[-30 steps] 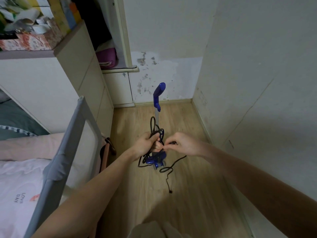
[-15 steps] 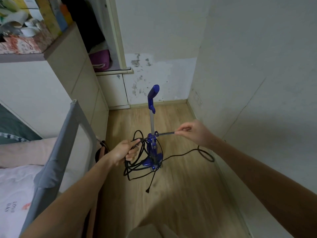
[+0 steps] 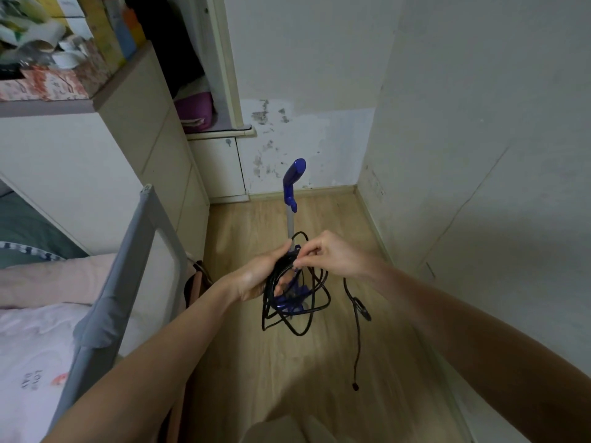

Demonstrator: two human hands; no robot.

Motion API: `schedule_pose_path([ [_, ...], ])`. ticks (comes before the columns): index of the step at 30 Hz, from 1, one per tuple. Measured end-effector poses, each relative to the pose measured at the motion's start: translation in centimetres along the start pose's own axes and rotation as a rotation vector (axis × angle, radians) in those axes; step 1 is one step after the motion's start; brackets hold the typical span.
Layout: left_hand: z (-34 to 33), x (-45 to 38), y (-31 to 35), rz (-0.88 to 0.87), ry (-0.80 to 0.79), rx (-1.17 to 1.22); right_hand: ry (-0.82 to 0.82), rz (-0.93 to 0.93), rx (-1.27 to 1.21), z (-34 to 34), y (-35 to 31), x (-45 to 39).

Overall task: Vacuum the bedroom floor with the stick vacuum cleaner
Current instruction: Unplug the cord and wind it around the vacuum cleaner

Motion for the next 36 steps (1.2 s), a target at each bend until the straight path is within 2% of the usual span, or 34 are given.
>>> schedule_pose_path([
  [5, 0.2, -0.3, 0.3, 0.000, 0.059, -0.159, 0.074, 0.012, -0.050, -0.3, -0.1, -0.5],
  [10, 1.3, 0.0, -1.6, -0.038, -0.012, -0.226, 0.062, -0.026, 0.035, 1.2, 1.3, 0.2],
  [13, 3.1, 0.8, -3.2, -0.001, 0.009, -0.308, 0.086, -0.039, 0.159, 3.5, 2.8, 1.8],
  [16, 4.8, 0.8, -4.4, 0.078, 0.195, -0.304, 0.114, -0.047, 0.301, 4.7, 4.2, 2.6],
  [20, 7.3, 0.6, -5.7, 0.219, 0.614, -0.310, 0.043, -0.039, 0.663, 4.7, 5.8, 3.0],
  [22, 8.0, 0.6, -5.9, 0.269, 0.684, -0.283, 0.012, -0.028, 0.740, 4.8, 6.1, 3.3],
  [24, 8.4, 0.8, -6.1, 0.315, 0.718, -0.243, -0.010, -0.016, 0.712, 4.6, 5.9, 3.3],
  [26, 8.6, 0.8, -6.1, 0.342, 0.727, -0.196, 0.072, -0.022, 0.650, 4.4, 5.4, 3.0],
  [28, 8.2, 1.0, -5.9, 0.340, 0.691, -0.161, 0.268, -0.045, 0.575, 4.8, 5.4, 2.7],
  [29, 7.8, 1.0, -5.7, 0.324, 0.662, -0.145, 0.350, -0.060, 0.590, 5.0, 5.3, 2.6],
  [30, 7.3, 1.1, -5.4, 0.296, 0.631, -0.125, 0.361, -0.080, 0.659, 4.8, 5.0, 2.4],
  [31, 6.8, 1.1, -5.1, 0.256, 0.597, -0.090, 0.288, -0.104, 0.768, 4.2, 4.6, 2.2],
  [33, 5.9, 0.9, -4.3, 0.152, 0.524, -0.001, -0.008, -0.106, 0.884, 1.6, 3.3, 2.1],
  [35, 5.0, 0.7, -3.3, 0.062, 0.451, 0.047, -0.251, -0.044, 0.825, -1.2, 1.6, 2.3],
  [36, 4.5, 0.8, -2.8, 0.028, 0.423, 0.042, -0.274, 0.015, 0.750, -2.1, 0.9, 2.3],
])
Point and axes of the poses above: each hand's wrist, its own x-axis away from the middle knuckle, its own z-axis out of the back of the hand, y = z × x, the point moved 3 cm from there along -x, towards the middle knuckle, and after that the axes turned 9 degrees about -x, right-handed, at the moved point
